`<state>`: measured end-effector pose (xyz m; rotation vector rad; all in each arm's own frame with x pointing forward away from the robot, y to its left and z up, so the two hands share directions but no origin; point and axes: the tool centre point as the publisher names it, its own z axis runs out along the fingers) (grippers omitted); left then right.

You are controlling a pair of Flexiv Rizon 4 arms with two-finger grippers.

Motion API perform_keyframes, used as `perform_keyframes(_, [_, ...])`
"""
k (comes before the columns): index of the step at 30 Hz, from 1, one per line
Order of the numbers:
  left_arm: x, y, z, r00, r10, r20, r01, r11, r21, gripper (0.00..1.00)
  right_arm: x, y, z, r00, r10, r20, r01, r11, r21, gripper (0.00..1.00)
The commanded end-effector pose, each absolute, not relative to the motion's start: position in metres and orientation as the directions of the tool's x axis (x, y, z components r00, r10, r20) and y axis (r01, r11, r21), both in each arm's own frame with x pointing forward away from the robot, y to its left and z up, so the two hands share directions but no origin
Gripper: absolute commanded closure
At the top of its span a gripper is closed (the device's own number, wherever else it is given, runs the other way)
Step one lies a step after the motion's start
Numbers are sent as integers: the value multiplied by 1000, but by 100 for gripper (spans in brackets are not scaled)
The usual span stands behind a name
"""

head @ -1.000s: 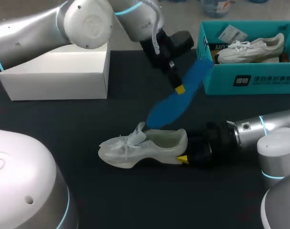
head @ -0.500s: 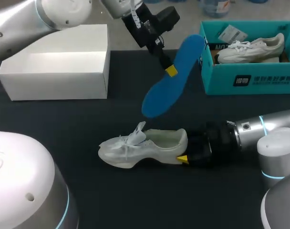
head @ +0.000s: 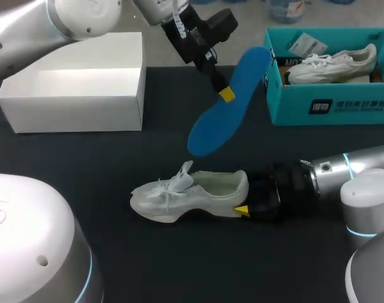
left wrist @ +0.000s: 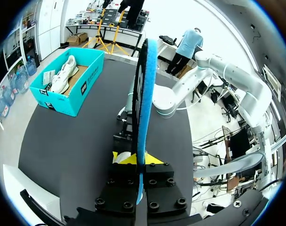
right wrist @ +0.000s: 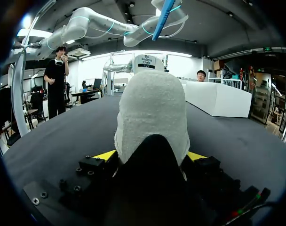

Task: Take the shoe out of the shoebox, open the shoe tongue, remove and reinsert the insole, then place the shoe into the shoebox

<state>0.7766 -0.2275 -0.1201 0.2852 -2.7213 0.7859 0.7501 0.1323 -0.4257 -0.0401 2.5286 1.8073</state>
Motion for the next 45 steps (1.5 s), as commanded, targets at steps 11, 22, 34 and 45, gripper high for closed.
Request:
perform_keyframes(11, [776, -227, -121, -938, -106, 331, -267, 830, -490, 100, 748, 135, -430, -999, 0, -41, -39, 327, 944, 100])
perform_keyframes(22, [785, -218, -112, -910, -76, 408, -306, 788, -535, 100, 748, 135, -430, -999, 0, -41, -39, 327, 944, 100])
perform_keyframes(34, [811, -214, -90, -859, -36, 511, -389, 696, -604, 100, 748, 135, -430, -999, 0, -41, -39, 327, 944, 100])
perform_keyframes(45, [834, -202, -80, -809, -51, 585, -499, 584, -640, 100, 748, 135, -430, -999, 0, -41, -39, 327, 944, 100])
